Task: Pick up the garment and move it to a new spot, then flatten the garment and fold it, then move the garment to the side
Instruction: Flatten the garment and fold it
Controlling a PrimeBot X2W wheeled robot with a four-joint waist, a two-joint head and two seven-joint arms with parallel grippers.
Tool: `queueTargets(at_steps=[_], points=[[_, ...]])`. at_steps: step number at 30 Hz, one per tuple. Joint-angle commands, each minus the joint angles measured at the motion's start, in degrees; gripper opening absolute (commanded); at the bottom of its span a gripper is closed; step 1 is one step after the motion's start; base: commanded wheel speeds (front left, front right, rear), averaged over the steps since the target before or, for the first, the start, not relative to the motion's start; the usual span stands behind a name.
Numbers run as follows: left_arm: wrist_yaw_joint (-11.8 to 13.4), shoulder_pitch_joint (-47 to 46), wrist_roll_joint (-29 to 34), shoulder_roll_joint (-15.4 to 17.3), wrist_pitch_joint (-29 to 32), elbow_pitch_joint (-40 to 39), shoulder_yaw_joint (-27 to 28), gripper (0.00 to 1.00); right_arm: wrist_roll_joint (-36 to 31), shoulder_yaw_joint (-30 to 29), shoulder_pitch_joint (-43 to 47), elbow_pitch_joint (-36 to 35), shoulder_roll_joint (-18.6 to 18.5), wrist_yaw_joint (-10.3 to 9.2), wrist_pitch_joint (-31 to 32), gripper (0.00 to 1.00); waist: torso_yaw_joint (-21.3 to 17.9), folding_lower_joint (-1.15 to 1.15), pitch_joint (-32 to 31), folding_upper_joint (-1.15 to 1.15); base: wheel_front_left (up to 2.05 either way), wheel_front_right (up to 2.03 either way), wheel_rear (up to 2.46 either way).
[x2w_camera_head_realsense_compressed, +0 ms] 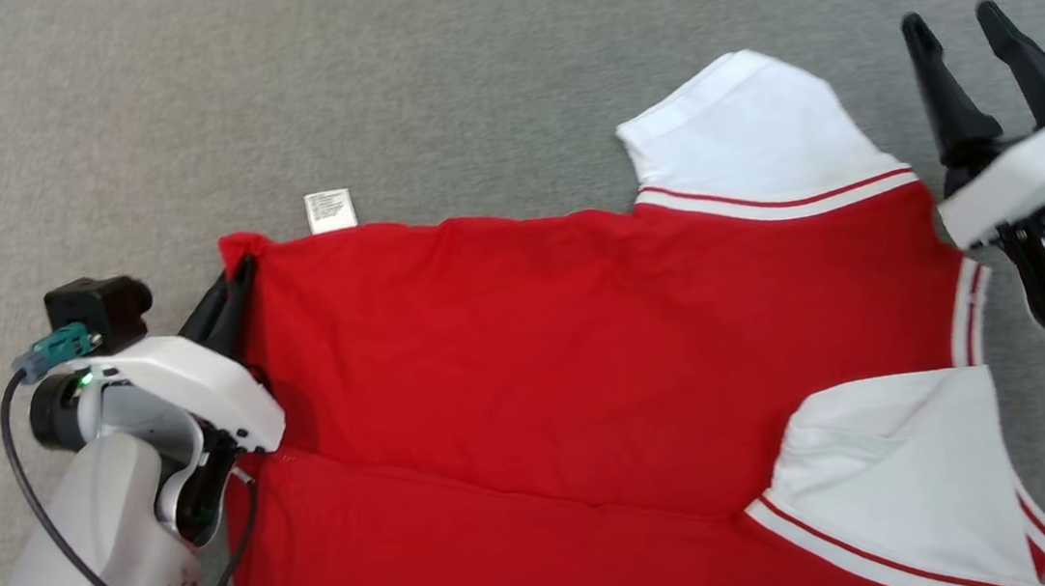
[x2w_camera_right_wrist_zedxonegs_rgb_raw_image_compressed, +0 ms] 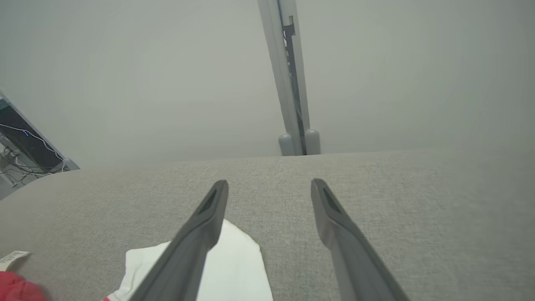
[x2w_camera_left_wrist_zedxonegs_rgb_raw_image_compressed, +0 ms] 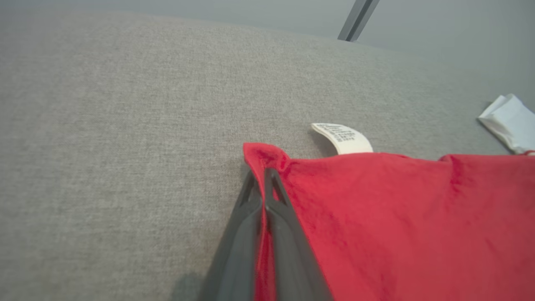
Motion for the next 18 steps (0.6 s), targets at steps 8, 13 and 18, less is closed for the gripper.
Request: queueTargets(at_steps=[8,13,18], points=[[-0.03,-3.77,-2.11,-0.56,-1.94,1.13,-4.63,0.00,4.85,9.96,-10.59,12.56,-2.59,0.02,7.27,1.00,3.91,0.00,2.99,0.00,0.00,0.00,0.00],[0.00,-4.62,-3.59,-0.55,-3.01,2.48,-6.93,0.00,7.84,16.08,-14.20,17.89,-3.66,0.02,11.51,1.00,4.67,0.00,3.45,0.00,0.00,0.00,0.00],[0.01,-5.56,-5.20,-0.47,-4.35,3.75,-8.71,0.00,11.66,20.65,-16.05,20.91,-4.39,0.02,15.20,0.39,5.09,0.00,3.72,0.00,0.00,0.00,0.00]])
